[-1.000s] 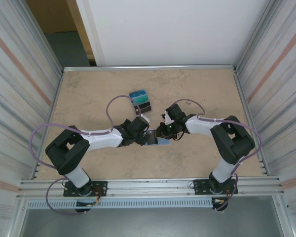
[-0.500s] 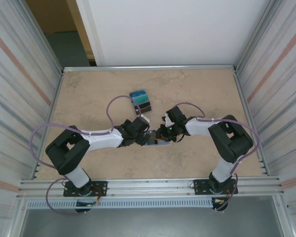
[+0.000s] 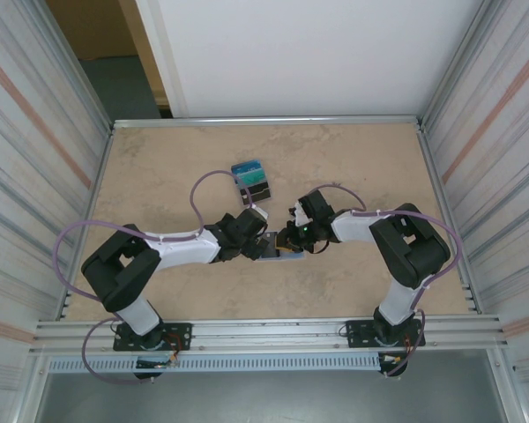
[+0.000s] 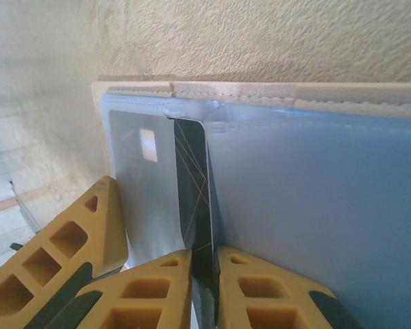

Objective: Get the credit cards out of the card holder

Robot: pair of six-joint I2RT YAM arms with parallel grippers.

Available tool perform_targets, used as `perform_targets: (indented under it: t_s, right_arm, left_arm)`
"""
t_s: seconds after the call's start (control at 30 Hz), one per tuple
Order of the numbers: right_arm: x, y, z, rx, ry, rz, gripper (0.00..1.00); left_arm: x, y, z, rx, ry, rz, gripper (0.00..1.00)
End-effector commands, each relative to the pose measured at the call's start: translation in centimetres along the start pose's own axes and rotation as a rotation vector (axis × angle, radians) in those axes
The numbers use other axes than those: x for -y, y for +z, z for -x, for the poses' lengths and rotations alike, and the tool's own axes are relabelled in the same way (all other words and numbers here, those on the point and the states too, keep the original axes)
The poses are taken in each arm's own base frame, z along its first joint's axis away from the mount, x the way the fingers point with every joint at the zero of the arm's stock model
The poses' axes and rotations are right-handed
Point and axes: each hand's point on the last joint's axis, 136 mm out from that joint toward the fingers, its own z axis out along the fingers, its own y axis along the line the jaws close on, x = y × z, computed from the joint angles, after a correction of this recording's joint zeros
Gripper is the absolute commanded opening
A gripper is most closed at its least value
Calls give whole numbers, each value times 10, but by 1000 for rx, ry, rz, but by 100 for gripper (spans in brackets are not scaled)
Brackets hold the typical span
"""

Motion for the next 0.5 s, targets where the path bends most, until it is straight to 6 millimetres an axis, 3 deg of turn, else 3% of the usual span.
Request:
perform_targets:
  t_s: [0.0, 0.2, 0.47]
  right_arm:
    - [4, 2, -2, -8, 29, 18, 12]
    - [-1, -3, -1, 4, 12, 36, 0]
    - [10, -13, 2, 35, -2, -42, 0]
  left_arm:
    - [3, 6, -25, -88, 38, 11, 99]
    - [2, 5, -24, -86, 37, 12, 99]
    - [2, 5, -26, -89, 38, 18, 99]
